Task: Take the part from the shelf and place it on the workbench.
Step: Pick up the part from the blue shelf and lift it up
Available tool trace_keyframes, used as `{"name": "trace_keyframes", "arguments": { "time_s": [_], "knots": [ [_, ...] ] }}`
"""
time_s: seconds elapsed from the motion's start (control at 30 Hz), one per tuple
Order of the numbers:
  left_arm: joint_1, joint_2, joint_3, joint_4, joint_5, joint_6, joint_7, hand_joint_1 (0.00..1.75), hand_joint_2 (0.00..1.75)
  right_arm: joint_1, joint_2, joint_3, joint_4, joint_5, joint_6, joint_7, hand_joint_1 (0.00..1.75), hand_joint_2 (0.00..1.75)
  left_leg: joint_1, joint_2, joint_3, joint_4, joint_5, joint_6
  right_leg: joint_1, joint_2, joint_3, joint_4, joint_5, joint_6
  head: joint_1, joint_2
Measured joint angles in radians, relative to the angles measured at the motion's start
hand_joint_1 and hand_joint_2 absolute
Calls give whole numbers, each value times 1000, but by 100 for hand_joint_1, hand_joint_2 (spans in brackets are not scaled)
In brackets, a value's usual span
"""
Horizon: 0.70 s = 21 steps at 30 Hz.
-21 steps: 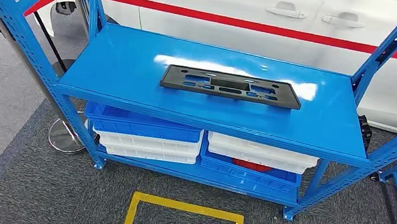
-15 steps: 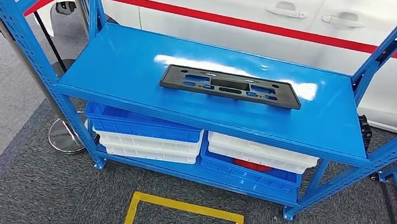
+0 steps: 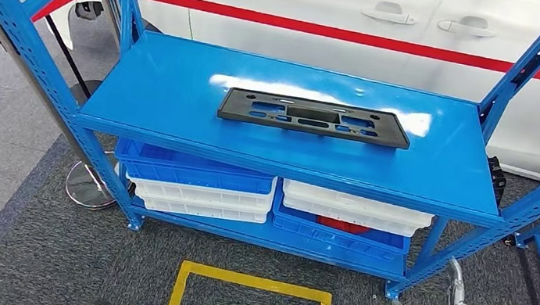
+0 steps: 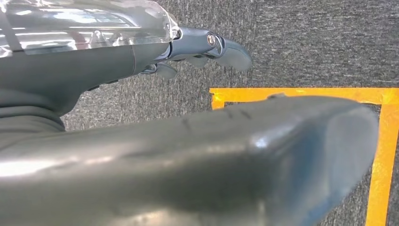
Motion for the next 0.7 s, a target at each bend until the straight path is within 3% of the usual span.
{"name": "trace_keyframes", "arguments": {
  "time_s": [0.43,0.7],
  "knots": [
    [0,-21,-3,7,-34,25,-29,0,0,11,-82,51,-490,-55,28,-6,0,175,0,0,-2,0,0,0,0,0,0,0,0,0,0,0],
    [-5,-41,-11,7,-64,54,-62,0,0,-131,-87,216,-508,40,15,40,0,175,-3,-1,-4,3,1,1,-4,-2,0,-2,3,4,0,0]
  ]
}}
